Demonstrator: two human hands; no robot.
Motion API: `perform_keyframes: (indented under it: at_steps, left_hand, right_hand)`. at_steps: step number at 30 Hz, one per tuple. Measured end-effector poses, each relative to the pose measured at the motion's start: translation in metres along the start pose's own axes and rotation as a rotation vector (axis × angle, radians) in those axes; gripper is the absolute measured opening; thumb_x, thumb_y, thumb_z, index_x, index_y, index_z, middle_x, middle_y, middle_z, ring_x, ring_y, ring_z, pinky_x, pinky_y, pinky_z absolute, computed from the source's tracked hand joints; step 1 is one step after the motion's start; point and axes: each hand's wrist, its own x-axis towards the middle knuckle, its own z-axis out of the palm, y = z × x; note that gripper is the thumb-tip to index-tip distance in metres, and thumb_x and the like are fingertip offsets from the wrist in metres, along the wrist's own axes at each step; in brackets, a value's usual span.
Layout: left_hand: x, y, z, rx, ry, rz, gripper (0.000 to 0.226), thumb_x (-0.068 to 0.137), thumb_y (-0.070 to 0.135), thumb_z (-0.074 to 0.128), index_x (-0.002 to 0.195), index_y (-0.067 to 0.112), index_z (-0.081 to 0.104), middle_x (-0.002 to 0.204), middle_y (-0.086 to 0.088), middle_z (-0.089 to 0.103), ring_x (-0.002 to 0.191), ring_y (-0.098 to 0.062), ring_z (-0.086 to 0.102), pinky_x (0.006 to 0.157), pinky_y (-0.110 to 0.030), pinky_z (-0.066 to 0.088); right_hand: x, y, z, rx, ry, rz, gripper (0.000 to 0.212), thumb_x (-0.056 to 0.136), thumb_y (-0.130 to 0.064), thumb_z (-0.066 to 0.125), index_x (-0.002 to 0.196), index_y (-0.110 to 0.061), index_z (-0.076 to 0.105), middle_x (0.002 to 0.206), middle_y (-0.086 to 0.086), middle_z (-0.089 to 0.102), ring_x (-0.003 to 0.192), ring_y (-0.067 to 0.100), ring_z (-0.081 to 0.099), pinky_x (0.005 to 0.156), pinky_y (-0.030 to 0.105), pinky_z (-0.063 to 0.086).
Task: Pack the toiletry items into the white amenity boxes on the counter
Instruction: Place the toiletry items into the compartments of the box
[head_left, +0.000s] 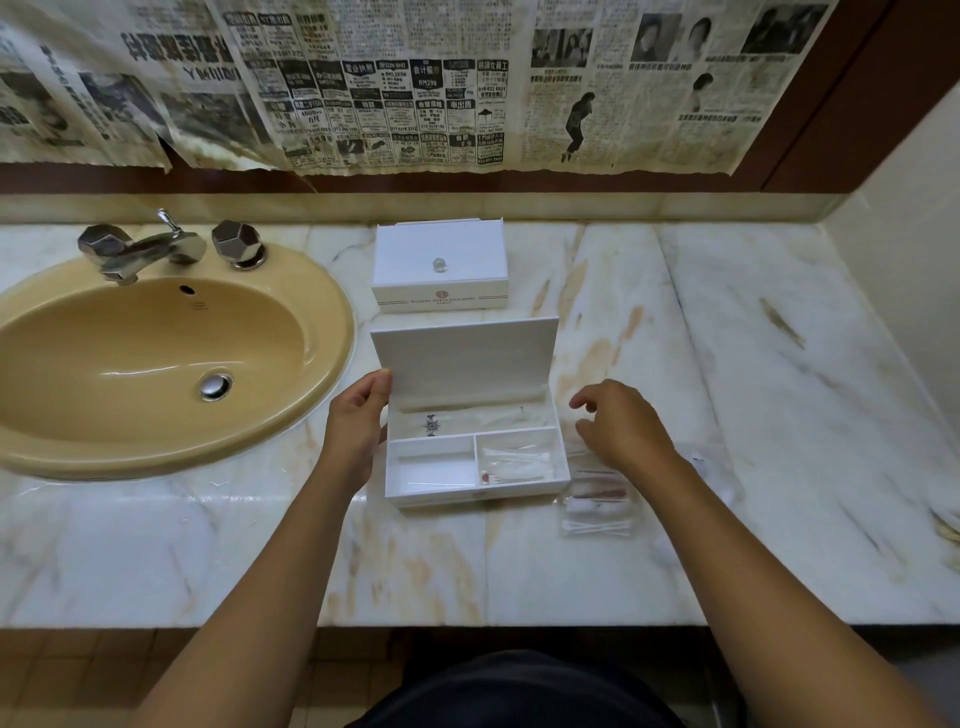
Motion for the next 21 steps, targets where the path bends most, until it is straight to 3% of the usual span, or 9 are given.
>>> perform_keyframes:
  at_steps: [3, 9, 13, 17, 21]
  left_hand:
    - [0.0, 0.0, 0.0, -0.003, 0.002, 0.001, 0.024, 0.102, 0.03, 0.049, 0.102, 0.018, 0.07, 0.105, -0.004, 0.071, 0.095, -0.015, 0.066, 0.092, -0.047, 0.054]
    - [-0.003, -0.001, 0.002, 0.002, 0.055, 0.049, 0.019, 0.101, 0.03, 0.051, 0.106, 0.023, 0.068, 0.103, 0.004, 0.072, 0.1, -0.015, 0.065, 0.087, -0.042, 0.055]
    - [-0.012, -0.012, 0.004, -0.011, 0.144, 0.113, 0.013, 0.098, 0.027, 0.058, 0.105, 0.038, 0.061, 0.114, 0.005, 0.069, 0.113, -0.016, 0.062, 0.097, -0.041, 0.048]
    - [-0.024, -0.02, 0.007, -0.005, 0.118, 0.197, 0.018, 0.097, 0.009, 0.058, 0.107, 0.024, 0.056, 0.107, 0.002, 0.064, 0.1, -0.002, 0.061, 0.089, -0.019, 0.045]
    - [-0.025, -0.025, 0.004, 0.037, 0.096, 0.231, 0.02, 0.095, 0.003, 0.059, 0.11, 0.016, 0.057, 0.108, -0.003, 0.061, 0.1, -0.002, 0.06, 0.087, -0.015, 0.048]
  right_hand:
    - [0.0, 0.005, 0.009, -0.087, -0.092, -0.004, 0.037, 0.087, -0.008, 0.061, 0.121, -0.02, 0.063, 0.126, 0.003, 0.056, 0.114, 0.023, 0.053, 0.093, 0.032, 0.045]
    - [-0.002, 0.011, 0.024, -0.166, -0.127, -0.016, 0.035, 0.084, -0.003, 0.059, 0.116, -0.017, 0.067, 0.119, 0.003, 0.061, 0.109, 0.022, 0.056, 0.088, 0.031, 0.048]
    - [0.0, 0.013, 0.027, -0.142, -0.083, -0.004, 0.031, 0.086, -0.004, 0.055, 0.109, -0.018, 0.07, 0.112, 0.003, 0.064, 0.102, 0.022, 0.058, 0.085, 0.032, 0.05]
    - [0.002, 0.016, 0.024, -0.103, -0.028, -0.007, 0.029, 0.088, -0.006, 0.051, 0.106, -0.018, 0.07, 0.109, 0.003, 0.066, 0.097, 0.022, 0.058, 0.075, 0.027, 0.044]
    - [0.005, 0.008, 0.012, -0.027, 0.063, -0.026, 0.021, 0.093, -0.014, 0.051, 0.106, -0.017, 0.067, 0.109, 0.003, 0.065, 0.095, 0.021, 0.059, 0.075, 0.029, 0.046]
